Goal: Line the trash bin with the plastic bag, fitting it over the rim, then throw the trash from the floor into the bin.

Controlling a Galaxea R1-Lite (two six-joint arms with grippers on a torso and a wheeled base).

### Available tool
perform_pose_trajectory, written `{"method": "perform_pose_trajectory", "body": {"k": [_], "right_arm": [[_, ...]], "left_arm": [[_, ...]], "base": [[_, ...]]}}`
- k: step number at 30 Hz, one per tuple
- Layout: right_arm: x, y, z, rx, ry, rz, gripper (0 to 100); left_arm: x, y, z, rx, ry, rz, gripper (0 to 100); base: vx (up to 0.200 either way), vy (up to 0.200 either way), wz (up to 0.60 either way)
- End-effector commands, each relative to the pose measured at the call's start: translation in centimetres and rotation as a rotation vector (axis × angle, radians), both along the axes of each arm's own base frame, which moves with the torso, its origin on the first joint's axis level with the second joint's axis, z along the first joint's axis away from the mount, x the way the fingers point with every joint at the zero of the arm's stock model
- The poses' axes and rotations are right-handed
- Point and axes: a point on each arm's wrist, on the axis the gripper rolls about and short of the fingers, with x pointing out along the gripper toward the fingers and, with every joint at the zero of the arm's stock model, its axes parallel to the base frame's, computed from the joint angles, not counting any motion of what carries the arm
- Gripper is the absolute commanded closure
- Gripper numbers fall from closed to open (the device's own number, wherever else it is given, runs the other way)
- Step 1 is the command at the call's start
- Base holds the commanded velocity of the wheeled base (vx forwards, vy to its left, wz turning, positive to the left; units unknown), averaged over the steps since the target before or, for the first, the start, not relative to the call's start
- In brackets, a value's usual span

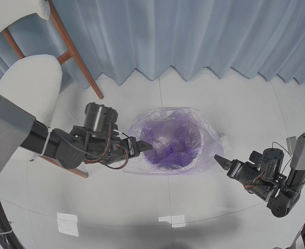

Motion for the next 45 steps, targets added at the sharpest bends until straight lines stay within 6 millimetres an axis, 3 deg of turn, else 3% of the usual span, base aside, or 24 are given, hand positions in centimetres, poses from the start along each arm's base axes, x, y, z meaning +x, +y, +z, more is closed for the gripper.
{"method": "perform_pose_trajectory", "body": {"k": [1,8,13,14,20,26,33,39,45], "right_arm": [[-0.4,-0.4,1.8,0.018,-0.064,-0.021,0],[-1.2,-0.6,3.4,0.025,-0.116,-0.083,0],[-1.4,-0.7,4.1,0.035,-0.14,-0.09,0],[-1.5,-0.8,4.3,0.037,-0.145,-0.09,0],[-1.7,-0.7,4.4,0.023,-0.15,-0.081,0],[-1.7,-1.9,4.0,-0.089,-0.163,-0.069,0],[-3.6,-2.4,3.6,-0.176,-0.21,0.22,0],[-3.5,-2.7,4.2,-0.184,-0.291,0.381,0],[-1.3,-2.4,4.6,-0.182,-0.348,0.392,0]], "left_arm": [[2.6,-2.1,-4.0,0.068,0.066,0.026,0],[4.7,-4.5,-5.5,0.077,0.05,0.025,0],[5.7,-5.1,-6.8,0.114,0.054,0.054,0],[5.8,-5.1,-7.1,0.124,0.059,0.061,100],[5.8,-5.1,-6.6,0.125,0.054,0.063,100],[4.5,-3.1,-2.7,0.137,0.043,0.049,100],[2.4,-0.9,-0.6,0.261,-0.005,-0.073,100],[1.0,-0.6,0.2,0.271,-0.017,-0.095,100],[-1.1,-0.2,0.5,0.285,-0.004,-0.121,100]], "base": [[0.0,0.0,0.0],[0.0,0.0,0.0],[0.0,0.0,0.0],[0.0,0.0,0.0],[0.0,0.0,0.0],[0.0,0.0,0.0],[0.0,0.0,0.0],[0.0,0.0,0.0],[0.0,0.0,0.0]]}}
